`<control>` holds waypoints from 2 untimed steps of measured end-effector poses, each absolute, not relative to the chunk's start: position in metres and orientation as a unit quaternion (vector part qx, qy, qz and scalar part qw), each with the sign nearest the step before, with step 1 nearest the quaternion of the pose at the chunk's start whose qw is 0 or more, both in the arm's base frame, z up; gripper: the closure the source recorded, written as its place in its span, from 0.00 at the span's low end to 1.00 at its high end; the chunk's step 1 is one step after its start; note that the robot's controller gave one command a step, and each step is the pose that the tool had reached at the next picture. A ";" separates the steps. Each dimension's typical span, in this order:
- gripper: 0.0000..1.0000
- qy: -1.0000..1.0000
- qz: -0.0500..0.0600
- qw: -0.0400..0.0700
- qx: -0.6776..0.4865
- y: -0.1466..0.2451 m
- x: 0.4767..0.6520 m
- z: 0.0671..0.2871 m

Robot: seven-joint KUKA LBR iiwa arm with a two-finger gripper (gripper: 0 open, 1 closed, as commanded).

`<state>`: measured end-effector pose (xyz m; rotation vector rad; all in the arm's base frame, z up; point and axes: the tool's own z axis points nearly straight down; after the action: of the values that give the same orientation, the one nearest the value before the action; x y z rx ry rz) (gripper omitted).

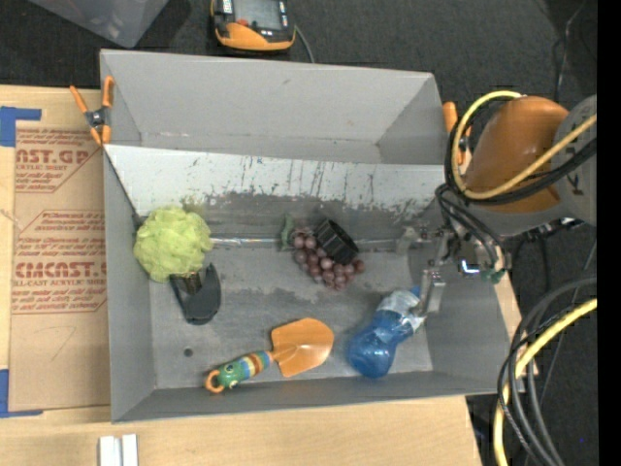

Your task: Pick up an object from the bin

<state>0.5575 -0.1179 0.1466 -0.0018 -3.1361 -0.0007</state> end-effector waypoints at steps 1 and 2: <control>0.00 -1.000 0.000 -0.001 0.000 -0.117 0.559 0.151; 0.00 -0.971 -0.001 0.001 0.240 -0.111 0.502 0.068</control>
Offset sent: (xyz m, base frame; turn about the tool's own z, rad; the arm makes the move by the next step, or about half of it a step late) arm -0.0547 0.0053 -0.0766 -0.4871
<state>0.5020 -0.1114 0.0683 0.7544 -3.0476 -0.0027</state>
